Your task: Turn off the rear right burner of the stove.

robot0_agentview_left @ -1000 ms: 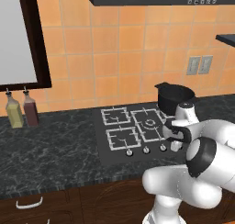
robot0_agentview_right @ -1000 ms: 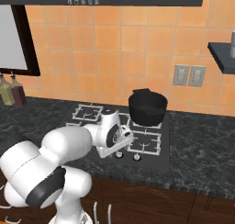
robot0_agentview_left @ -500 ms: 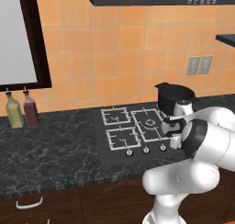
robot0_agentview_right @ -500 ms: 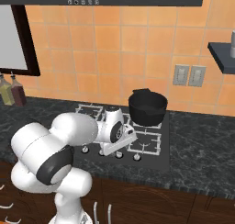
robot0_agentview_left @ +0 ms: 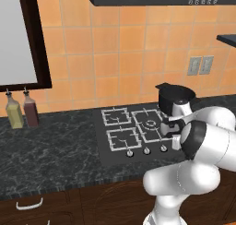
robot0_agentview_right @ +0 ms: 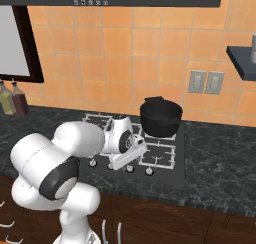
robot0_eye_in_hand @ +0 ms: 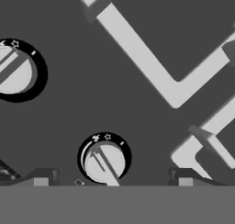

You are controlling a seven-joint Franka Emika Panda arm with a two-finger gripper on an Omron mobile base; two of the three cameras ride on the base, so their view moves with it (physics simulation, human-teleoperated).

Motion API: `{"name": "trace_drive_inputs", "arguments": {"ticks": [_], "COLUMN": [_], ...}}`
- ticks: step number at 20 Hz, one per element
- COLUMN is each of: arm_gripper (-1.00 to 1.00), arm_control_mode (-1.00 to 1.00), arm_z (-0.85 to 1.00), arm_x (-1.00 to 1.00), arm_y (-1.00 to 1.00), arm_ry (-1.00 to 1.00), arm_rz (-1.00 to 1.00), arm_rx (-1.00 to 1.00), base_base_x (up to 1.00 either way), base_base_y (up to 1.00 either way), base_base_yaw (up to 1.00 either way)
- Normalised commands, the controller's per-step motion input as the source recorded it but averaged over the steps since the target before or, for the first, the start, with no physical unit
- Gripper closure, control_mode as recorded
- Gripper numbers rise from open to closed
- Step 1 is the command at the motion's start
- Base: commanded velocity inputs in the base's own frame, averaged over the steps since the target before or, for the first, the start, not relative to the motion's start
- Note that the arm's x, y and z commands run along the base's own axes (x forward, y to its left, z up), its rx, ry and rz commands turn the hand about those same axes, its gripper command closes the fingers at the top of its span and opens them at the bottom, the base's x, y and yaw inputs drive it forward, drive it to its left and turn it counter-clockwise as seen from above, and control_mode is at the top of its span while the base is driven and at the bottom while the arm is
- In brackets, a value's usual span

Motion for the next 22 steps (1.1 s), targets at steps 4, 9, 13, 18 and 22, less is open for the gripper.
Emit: {"name": "trace_drive_inputs", "arguments": {"ticks": [4, 9, 13, 18, 22], "arm_gripper": [-1.0, -1.0, -1.0, -1.0, -1.0], "arm_control_mode": [-1.0, -1.0, -1.0, -1.0, -1.0], "arm_z": [0.0, 0.0, -0.01, -0.05, -0.05], "arm_x": [0.0, -0.07, 0.01, 0.15, 0.12], "arm_y": [0.01, 0.37, 0.03, -0.09, -0.07], "arm_ry": [0.0, -0.01, 0.0, 0.06, 0.08], "arm_rz": [0.0, 0.11, 0.02, 0.0, 0.01], "arm_rx": [0.0, -0.12, -0.01, 0.0, 0.0], "base_base_x": [0.0, 0.0, 0.0, 0.0, 0.0], "base_base_y": [0.0, 0.0, 0.0, 0.0, 0.0], "base_base_yaw": [0.0, 0.0, 0.0, 0.0, 0.0]}}
